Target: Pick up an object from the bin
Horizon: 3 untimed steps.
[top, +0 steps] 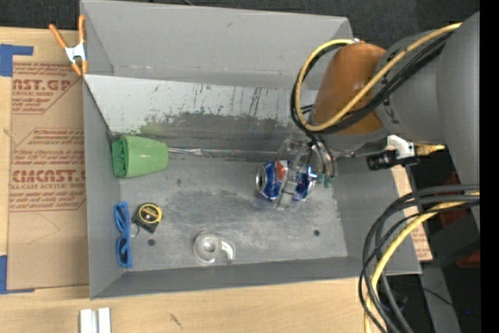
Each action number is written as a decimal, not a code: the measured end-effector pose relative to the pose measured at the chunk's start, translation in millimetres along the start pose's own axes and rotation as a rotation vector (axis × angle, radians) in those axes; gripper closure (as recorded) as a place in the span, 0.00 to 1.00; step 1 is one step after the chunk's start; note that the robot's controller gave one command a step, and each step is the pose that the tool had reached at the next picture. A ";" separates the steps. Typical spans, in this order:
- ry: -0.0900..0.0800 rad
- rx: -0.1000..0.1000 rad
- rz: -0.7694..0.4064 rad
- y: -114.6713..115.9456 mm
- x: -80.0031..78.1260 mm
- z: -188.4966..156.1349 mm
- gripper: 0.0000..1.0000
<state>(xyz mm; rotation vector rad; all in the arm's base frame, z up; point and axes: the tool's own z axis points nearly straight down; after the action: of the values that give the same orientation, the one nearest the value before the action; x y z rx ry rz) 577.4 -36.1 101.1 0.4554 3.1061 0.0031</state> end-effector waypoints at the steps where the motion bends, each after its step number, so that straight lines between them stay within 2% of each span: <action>1: 0.002 0.002 0.167 -9.7 4.0 1.7 0.00; 2: 0.004 0.002 0.350 -4.4 7.7 32.6 0.00; 3: 0.004 0.004 0.350 -4.4 8.0 33.1 0.00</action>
Offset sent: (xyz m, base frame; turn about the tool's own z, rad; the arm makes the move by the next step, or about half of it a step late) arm -0.0066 -0.0087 -0.0011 0.1679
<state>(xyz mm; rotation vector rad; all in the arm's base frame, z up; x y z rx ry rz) 568.6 -37.9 68.0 0.9902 2.9845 -0.0009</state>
